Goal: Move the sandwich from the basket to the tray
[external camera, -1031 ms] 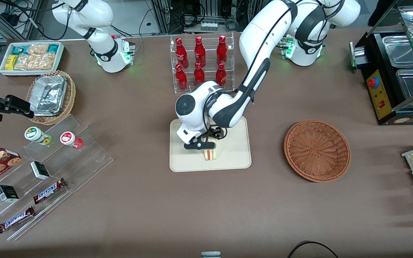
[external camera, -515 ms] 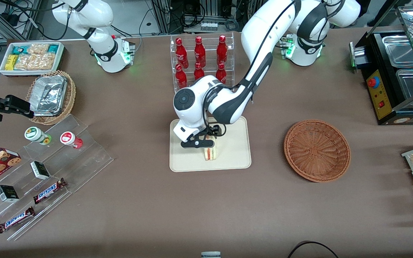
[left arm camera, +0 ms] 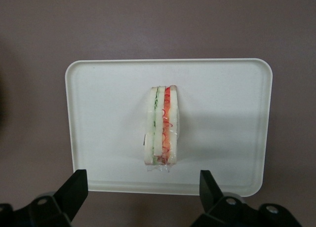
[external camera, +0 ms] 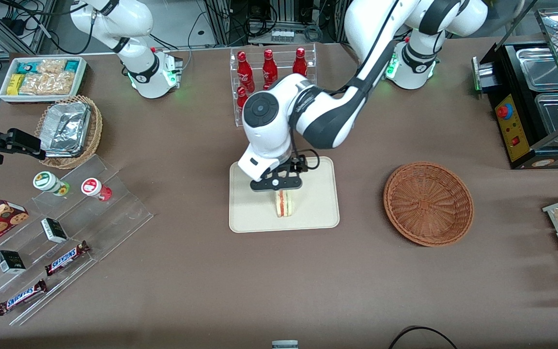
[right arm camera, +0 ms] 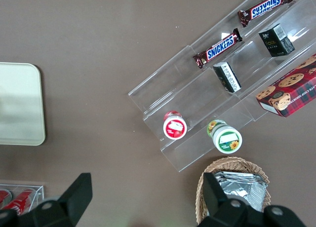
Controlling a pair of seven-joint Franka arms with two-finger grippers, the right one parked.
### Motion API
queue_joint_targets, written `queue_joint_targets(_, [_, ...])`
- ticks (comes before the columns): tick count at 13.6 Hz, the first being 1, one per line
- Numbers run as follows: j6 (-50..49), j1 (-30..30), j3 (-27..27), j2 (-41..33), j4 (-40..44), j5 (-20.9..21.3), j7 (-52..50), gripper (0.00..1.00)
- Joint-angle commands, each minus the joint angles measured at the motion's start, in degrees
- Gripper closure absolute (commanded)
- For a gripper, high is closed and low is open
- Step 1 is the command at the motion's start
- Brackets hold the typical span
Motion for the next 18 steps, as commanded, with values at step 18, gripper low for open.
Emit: queue_joint_targets(18, [-6.6, 25.9, 0.27, -22.4, -17.95, -4.81, 27.6, 0.0])
